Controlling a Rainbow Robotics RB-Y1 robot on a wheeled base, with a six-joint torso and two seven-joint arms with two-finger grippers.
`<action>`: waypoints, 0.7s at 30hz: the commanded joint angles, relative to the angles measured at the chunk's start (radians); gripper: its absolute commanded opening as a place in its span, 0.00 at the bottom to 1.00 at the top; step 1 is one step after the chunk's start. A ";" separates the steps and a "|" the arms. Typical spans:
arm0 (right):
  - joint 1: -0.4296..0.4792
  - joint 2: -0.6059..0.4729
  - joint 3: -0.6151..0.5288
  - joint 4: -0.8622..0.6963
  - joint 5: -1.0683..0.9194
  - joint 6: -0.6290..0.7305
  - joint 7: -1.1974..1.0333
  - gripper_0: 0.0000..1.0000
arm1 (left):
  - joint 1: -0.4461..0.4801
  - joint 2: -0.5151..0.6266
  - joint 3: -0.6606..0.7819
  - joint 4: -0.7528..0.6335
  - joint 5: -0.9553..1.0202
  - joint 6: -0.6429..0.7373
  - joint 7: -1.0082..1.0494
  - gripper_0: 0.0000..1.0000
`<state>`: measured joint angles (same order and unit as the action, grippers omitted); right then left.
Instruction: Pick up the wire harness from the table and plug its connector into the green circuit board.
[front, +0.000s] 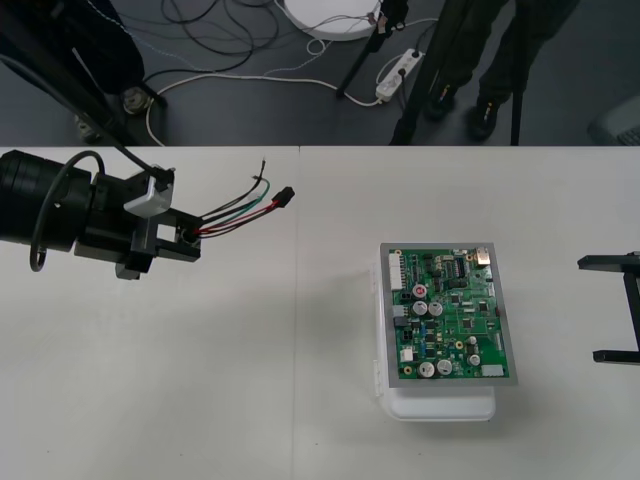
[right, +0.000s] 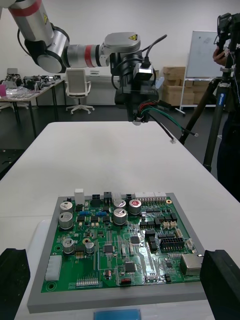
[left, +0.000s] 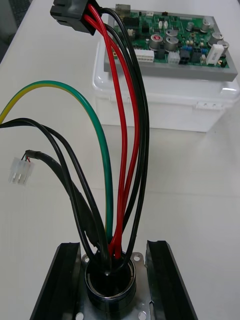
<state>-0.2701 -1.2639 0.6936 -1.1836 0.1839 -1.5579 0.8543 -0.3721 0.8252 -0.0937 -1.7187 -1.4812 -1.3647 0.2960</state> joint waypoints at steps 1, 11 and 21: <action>-0.024 0.008 0.009 0.007 -0.001 -0.013 -0.029 1.00 | -0.030 -0.103 0.075 -0.029 -0.041 -0.154 0.101 0.00; -0.024 0.006 0.007 0.007 -0.001 -0.013 -0.041 1.00 | -0.162 -0.192 0.068 -0.027 -0.034 -0.206 0.258 0.00; -0.028 0.008 0.007 0.007 -0.011 -0.013 -0.066 1.00 | -0.226 -0.242 -0.043 -0.024 0.068 -0.206 0.400 0.00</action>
<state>-0.2713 -1.2637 0.6936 -1.1829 0.1836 -1.5580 0.8420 -0.5359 0.6172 -0.0935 -1.7192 -1.4546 -1.5373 0.6554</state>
